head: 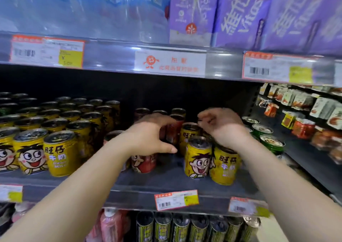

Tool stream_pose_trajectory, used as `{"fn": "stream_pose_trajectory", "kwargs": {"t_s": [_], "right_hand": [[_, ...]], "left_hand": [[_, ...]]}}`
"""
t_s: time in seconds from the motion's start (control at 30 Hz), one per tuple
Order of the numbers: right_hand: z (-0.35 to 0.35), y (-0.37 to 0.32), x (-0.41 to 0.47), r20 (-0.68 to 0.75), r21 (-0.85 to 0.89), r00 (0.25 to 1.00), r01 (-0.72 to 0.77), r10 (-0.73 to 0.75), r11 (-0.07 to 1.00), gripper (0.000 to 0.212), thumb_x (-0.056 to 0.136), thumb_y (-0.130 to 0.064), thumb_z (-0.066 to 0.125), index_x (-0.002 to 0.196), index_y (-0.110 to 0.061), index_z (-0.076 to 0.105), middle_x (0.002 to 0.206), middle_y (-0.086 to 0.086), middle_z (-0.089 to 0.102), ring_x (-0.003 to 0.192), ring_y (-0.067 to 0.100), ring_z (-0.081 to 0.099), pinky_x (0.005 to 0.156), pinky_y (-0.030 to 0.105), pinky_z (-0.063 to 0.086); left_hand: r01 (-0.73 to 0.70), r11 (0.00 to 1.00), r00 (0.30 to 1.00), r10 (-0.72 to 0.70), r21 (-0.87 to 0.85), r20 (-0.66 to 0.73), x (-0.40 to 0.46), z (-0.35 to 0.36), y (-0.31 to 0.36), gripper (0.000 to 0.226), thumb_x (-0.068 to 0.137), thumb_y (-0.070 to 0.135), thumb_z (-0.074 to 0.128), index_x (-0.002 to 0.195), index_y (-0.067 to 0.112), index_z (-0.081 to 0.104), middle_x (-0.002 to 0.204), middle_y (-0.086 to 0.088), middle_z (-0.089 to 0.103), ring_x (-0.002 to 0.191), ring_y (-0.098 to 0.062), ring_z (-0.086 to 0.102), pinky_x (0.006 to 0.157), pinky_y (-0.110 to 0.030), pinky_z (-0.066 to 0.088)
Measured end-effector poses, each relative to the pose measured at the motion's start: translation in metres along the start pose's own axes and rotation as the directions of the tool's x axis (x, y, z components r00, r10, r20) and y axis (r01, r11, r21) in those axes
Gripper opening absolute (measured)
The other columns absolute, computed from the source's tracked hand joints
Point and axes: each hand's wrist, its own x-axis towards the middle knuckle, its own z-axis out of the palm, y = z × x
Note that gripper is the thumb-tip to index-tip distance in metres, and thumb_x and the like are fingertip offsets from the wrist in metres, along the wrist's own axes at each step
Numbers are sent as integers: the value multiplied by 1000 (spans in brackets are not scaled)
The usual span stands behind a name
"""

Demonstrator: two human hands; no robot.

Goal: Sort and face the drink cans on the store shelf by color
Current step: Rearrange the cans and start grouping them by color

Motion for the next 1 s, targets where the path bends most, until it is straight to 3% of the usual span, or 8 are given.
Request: {"fn": "stream_pose_trajectory", "kwargs": {"t_s": [0.1, 0.23, 0.4, 0.53, 0.7, 0.83, 0.9, 1.0], "right_hand": [[-14, 33, 20, 68, -89, 998, -9, 15, 996, 22, 86, -25, 66, 108, -22, 67, 90, -8, 62, 89, 10, 61, 70, 12, 35], [-14, 56, 35, 119, -66, 991, 69, -61, 995, 28, 84, -24, 70, 111, -19, 66, 101, -1, 67, 93, 11, 62, 78, 14, 43], [-26, 72, 49, 189, -26, 977, 108, -101, 994, 34, 82, -17, 72, 115, -14, 64, 107, 4, 66, 93, 6, 57, 69, -3, 37], [-28, 83, 60, 285, -68, 955, 109, -85, 992, 41, 81, -20, 73, 120, -18, 61, 115, 5, 64, 100, 7, 56, 78, 9, 40], [-32, 86, 65, 364, -93, 928, 121, -79, 988, 44, 81, -21, 73, 123, -19, 58, 116, 0, 61, 100, 4, 52, 73, 8, 38], [-34, 84, 55, 357, -52, 929, 124, -98, 991, 27, 85, -30, 67, 111, -21, 65, 103, -3, 67, 90, 5, 58, 66, -1, 38], [-34, 76, 44, 401, -87, 909, 162, -114, 983, 30, 86, -41, 63, 112, -25, 65, 98, -10, 63, 92, 5, 59, 72, 5, 40], [-30, 62, 34, 482, -219, 876, 152, -28, 964, 45, 83, -60, 56, 122, -37, 57, 112, -10, 59, 105, 11, 55, 89, 24, 43]], "left_hand": [[-3, 1000, 998, 4, -30, 60, 18, 9, 4, 79, 67, 49, 78, 136, 37, 42, 140, 9, 43, 127, -11, 42, 103, -23, 35], [-26, 996, 993, 35, -80, 110, 35, 22, 19, 82, 66, 49, 80, 137, 38, 41, 142, 9, 41, 126, -9, 42, 101, -20, 35], [-28, 988, 968, 64, -150, 241, 53, 18, 22, 94, 58, 51, 83, 138, 44, 34, 146, 13, 33, 129, -7, 36, 103, -21, 32], [-55, 993, 929, 89, -104, 359, 60, 19, 20, 112, 47, 67, 77, 143, 49, 20, 154, 16, 18, 138, -5, 22, 111, -25, 24], [-141, 980, 884, 189, -141, 429, 64, 37, 29, 104, 58, 60, 79, 144, 38, 25, 147, 18, 32, 132, -3, 35, 112, -30, 31], [-159, 979, 888, 198, -127, 416, 60, 37, 30, 90, 62, 50, 82, 139, 33, 38, 139, 17, 41, 126, -4, 41, 108, -29, 34], [-139, 982, 886, 182, -129, 426, 60, 34, 29, 93, 60, 54, 80, 139, 36, 35, 140, 17, 41, 126, -4, 41, 108, -27, 35], [-38, 999, 901, 35, -2, 433, 68, 30, 29, 118, 48, 77, 69, 147, 40, 14, 153, 13, 22, 139, -11, 26, 112, -32, 28]]}}
